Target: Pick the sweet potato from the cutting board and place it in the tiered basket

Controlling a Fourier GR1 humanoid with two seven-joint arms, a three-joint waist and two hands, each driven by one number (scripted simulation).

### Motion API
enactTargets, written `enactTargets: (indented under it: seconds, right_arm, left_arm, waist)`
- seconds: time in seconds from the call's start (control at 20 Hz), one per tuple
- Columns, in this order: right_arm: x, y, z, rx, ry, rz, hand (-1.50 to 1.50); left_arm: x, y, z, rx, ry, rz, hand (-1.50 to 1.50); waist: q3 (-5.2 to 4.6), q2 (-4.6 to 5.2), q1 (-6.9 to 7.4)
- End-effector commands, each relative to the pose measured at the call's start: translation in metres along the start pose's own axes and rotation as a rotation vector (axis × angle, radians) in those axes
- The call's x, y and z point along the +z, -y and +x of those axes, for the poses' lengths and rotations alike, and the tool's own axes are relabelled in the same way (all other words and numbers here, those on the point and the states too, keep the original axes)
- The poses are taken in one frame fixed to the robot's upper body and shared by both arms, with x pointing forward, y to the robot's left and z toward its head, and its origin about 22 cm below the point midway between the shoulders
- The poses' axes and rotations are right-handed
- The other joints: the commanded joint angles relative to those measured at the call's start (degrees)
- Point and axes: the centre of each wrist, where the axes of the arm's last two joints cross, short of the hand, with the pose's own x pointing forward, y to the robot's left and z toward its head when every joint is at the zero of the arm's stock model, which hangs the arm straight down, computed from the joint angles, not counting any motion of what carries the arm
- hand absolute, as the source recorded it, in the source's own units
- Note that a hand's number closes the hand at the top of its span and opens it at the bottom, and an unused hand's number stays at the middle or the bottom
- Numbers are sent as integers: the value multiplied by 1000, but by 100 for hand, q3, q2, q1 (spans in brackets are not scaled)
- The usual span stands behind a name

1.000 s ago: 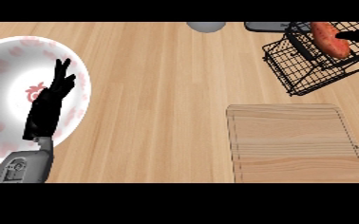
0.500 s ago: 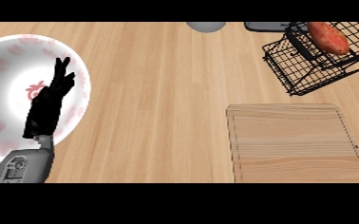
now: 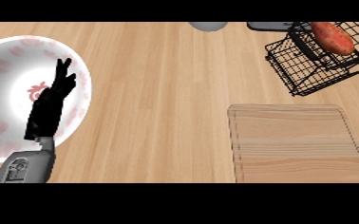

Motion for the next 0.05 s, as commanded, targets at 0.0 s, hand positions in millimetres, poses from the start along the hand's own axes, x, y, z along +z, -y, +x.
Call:
enactTargets:
  seconds: [0.0]
  right_arm:
    - [29, 21, -17, -65, 32, -5, -150]
  left_arm:
    - [-2, -1, 5, -7, 7, -9, 0]
  waist:
    - [15, 19, 21]
